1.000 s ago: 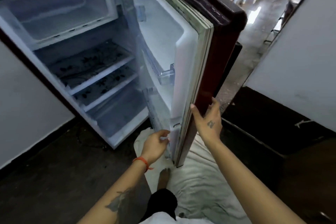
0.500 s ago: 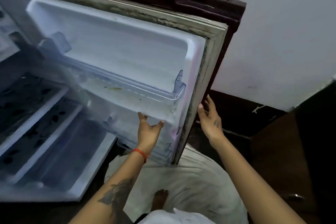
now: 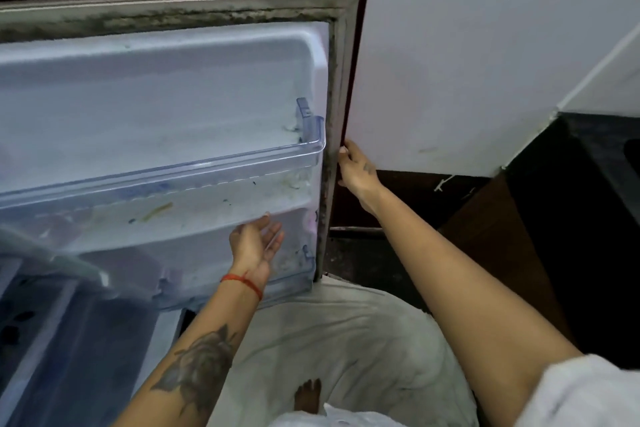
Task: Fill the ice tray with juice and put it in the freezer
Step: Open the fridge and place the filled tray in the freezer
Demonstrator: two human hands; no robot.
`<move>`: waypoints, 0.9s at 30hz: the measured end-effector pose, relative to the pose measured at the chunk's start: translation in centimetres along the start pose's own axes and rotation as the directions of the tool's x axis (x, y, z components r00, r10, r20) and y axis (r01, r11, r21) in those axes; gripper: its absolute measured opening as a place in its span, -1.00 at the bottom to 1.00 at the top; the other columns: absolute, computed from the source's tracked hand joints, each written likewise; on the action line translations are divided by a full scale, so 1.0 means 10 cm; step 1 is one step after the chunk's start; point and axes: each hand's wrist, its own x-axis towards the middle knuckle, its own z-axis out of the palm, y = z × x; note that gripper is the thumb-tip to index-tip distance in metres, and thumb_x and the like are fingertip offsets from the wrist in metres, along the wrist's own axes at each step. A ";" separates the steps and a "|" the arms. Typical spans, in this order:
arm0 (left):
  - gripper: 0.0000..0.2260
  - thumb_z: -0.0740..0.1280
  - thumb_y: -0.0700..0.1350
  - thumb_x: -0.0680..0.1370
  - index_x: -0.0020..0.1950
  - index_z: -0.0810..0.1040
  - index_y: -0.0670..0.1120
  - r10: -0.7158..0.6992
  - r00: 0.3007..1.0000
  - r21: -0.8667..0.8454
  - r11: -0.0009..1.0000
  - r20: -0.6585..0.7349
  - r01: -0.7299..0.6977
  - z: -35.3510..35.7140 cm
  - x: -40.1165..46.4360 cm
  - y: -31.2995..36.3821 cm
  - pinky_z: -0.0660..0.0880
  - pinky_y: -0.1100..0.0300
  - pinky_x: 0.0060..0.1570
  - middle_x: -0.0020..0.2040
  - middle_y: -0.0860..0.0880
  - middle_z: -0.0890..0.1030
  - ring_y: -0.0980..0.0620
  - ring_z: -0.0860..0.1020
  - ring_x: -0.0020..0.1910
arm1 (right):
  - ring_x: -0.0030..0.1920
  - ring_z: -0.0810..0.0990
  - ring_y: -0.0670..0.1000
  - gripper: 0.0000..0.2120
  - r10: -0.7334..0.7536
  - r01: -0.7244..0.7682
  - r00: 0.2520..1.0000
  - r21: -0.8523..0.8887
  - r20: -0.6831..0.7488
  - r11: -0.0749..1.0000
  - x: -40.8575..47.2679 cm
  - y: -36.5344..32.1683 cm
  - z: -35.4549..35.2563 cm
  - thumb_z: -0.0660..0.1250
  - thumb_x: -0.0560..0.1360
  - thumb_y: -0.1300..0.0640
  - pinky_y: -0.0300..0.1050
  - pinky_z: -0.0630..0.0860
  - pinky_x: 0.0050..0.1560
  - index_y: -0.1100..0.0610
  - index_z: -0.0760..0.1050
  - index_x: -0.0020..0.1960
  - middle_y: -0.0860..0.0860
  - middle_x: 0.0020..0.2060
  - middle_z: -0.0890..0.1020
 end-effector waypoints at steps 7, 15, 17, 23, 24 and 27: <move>-0.84 0.18 -0.28 0.57 0.14 0.42 -0.20 -0.078 0.996 -0.033 0.996 0.052 0.080 0.16 0.28 0.26 0.46 0.11 0.14 0.10 -0.07 0.49 -0.10 0.50 0.20 | 0.48 0.19 0.15 -0.36 0.032 -0.031 0.999 -0.038 0.038 0.999 0.39 -0.25 0.16 0.08 0.57 -0.22 0.10 0.21 0.45 -0.02 -0.07 0.53 0.08 0.50 0.19; -0.60 0.19 -0.27 0.58 0.42 0.28 -0.13 -0.014 0.996 0.090 0.996 0.084 0.006 0.26 0.41 0.27 0.47 0.10 0.12 0.24 -0.08 0.48 -0.10 0.52 0.20 | 0.31 0.43 0.12 -0.53 0.045 -0.037 0.983 -0.047 0.177 0.998 0.32 -0.21 0.06 0.18 0.57 -0.07 0.06 0.40 0.33 0.12 0.32 0.41 0.12 0.34 0.45; -0.54 0.21 -0.28 0.57 0.46 0.21 -0.13 0.020 0.995 0.233 0.971 0.097 -0.043 0.30 0.36 0.16 0.48 0.08 0.08 0.18 -0.10 0.50 -0.09 0.54 0.13 | 0.25 0.49 0.07 -0.61 0.038 -0.027 0.982 -0.062 0.185 0.998 0.15 -0.06 -0.03 0.23 0.57 -0.04 -0.06 0.46 0.23 0.11 0.43 0.33 0.10 0.26 0.53; -0.65 0.26 -0.24 0.56 0.33 0.30 -0.15 0.004 0.961 0.560 0.812 0.277 -0.164 0.59 0.04 -0.46 0.50 0.09 -0.11 0.02 -0.11 0.52 -0.01 0.54 -0.12 | 0.24 0.49 0.00 -0.64 0.067 -0.038 0.990 -0.227 0.123 0.973 -0.57 0.62 -0.57 0.28 0.54 -0.02 -0.23 0.38 0.13 0.04 0.46 0.31 0.06 0.24 0.55; -0.65 0.26 -0.23 0.56 0.33 0.31 -0.15 -0.022 0.949 0.618 0.763 0.316 -0.189 0.66 -0.03 -0.59 0.50 0.05 -0.05 0.06 -0.13 0.51 -0.05 0.54 -0.06 | 0.25 0.49 0.00 -0.64 0.077 -0.043 0.991 -0.271 0.114 0.962 -0.71 0.73 -0.70 0.29 0.54 -0.01 -0.22 0.39 0.16 0.03 0.45 0.31 0.05 0.24 0.55; -0.70 0.29 -0.17 0.56 0.28 0.39 -0.11 -0.095 0.879 0.750 0.569 0.468 -0.338 0.91 -0.32 -0.98 0.51 0.02 0.02 0.13 -0.13 0.52 -0.07 0.55 0.03 | 0.25 0.50 0.00 -0.64 0.075 -0.069 0.997 -0.354 0.005 0.933 -1.20 1.00 -1.15 0.29 0.53 -0.01 -0.11 0.43 0.25 -0.01 0.45 0.31 0.01 0.23 0.56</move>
